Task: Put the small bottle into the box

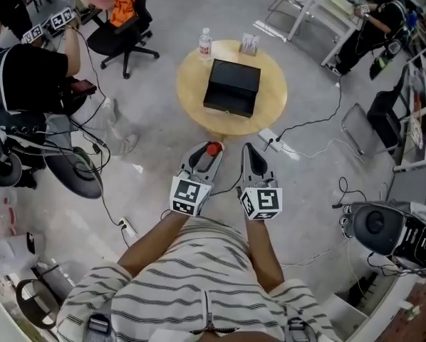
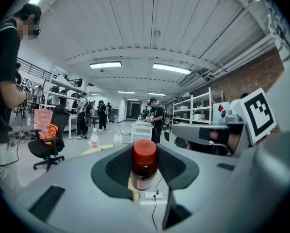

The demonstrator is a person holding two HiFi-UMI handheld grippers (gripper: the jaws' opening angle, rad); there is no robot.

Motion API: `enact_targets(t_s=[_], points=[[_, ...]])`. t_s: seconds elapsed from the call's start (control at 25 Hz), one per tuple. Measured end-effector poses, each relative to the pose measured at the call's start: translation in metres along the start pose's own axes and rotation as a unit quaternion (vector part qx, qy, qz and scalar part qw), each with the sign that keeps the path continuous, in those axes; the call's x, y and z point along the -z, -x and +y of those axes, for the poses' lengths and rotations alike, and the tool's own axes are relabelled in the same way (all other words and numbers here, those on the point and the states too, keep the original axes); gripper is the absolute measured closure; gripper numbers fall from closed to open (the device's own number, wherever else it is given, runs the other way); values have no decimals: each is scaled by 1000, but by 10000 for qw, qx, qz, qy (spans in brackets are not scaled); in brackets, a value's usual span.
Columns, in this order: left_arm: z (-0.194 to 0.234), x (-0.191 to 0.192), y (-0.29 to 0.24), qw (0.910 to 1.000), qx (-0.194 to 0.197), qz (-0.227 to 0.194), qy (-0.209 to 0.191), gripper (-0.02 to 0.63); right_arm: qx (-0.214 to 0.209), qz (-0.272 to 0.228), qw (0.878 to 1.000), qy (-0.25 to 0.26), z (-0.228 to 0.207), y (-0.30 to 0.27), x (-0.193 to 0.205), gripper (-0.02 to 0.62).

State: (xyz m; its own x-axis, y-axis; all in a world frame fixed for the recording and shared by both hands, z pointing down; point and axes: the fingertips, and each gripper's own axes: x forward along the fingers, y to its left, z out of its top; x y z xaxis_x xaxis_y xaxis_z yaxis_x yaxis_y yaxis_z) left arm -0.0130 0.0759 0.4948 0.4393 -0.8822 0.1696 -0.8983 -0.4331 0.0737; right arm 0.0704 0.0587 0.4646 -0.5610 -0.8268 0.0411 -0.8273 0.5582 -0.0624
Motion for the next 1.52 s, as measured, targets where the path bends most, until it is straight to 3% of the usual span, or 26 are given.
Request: enact_targets(t_s=[0.36,0.64,1.16,1.52], points=[[37,-9,-45,9995,254,91,-187,452,229,-26,9997,75,-17,-53,-17,586],[96,-45,-115,9971,630,104,-409,451,545,41,9985,38,-43,-139,-36,586],[134,-49,-192,9908,1266,152,-459,453,1071,128,9941,-58,-84,-209,-29,586],[146,-37,-218,9904,1213,373,-551,453,983,223,9948,-116,-102,-232,-20,586]])
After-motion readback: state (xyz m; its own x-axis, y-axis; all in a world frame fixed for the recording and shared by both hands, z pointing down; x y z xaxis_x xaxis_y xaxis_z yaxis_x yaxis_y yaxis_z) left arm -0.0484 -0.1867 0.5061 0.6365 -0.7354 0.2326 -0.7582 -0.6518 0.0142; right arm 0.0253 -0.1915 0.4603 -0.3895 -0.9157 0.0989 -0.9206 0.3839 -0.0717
